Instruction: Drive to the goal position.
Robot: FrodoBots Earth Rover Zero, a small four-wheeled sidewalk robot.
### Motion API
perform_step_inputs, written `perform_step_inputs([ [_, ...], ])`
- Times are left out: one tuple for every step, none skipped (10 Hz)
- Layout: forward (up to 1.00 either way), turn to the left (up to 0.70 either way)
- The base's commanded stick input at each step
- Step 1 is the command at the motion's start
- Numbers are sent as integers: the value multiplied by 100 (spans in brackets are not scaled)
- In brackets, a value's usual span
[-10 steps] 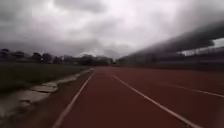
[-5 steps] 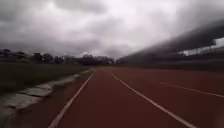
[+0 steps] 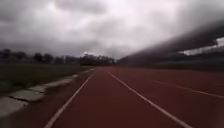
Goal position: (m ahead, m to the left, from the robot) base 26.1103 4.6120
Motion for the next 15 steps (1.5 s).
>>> perform_step_inputs([
  [70, 0],
  [70, 0],
  [70, 0],
  [70, 0],
  [70, 0],
  [70, 0],
  [70, 0],
  [70, 0],
  [70, 0],
  [70, 0],
  [70, 0],
  [70, 0],
  [70, 0],
  [70, 0],
  [70, 0],
])
